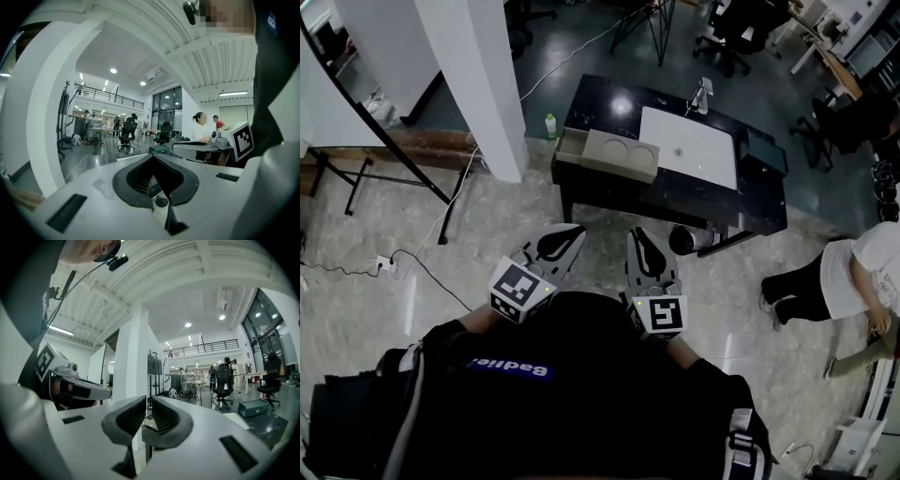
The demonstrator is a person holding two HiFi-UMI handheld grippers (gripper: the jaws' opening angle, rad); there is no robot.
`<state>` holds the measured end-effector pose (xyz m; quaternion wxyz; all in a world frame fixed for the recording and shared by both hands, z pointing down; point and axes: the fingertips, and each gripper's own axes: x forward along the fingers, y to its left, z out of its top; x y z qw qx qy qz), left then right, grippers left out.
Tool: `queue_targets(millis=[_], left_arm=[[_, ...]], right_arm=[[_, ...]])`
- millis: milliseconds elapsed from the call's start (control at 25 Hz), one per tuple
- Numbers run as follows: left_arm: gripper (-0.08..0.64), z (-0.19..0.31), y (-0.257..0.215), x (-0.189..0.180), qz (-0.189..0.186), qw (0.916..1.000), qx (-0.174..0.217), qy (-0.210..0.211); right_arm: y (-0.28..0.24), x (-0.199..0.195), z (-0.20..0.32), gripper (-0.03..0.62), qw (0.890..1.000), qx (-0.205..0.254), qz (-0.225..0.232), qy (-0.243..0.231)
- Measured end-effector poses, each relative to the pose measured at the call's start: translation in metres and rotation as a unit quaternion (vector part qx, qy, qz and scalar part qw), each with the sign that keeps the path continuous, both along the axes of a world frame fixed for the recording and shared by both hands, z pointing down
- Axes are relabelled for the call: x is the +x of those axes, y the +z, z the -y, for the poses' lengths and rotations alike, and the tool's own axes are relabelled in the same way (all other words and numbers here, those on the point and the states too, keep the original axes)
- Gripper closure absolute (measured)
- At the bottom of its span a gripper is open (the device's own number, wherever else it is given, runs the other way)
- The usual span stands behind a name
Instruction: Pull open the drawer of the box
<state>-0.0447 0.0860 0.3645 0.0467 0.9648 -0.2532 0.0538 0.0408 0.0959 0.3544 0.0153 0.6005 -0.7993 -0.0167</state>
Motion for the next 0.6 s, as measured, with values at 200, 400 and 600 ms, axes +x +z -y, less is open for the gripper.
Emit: queue_targets(millis=[200, 400, 600], left_arm=[[0.558, -0.003, 0.0, 0.0, 0.001, 1.0, 0.0, 0.001], [0.559, -0.007, 0.004, 0.005, 0.002, 1.0, -0.001, 0.006], [0.558, -0.009, 0.004, 0.014, 0.004, 0.9999, -0.003, 0.011]], right_arm=[[0.004, 0.002, -0.004, 0.552, 1.0, -0.022, -0.009, 0.009], [0.011, 0.01, -0.009, 0.554, 0.999, -0.033, -0.017, 0.017], [0.013, 0.02, -0.011, 0.553, 0.999, -0.03, -0.002, 0.021]])
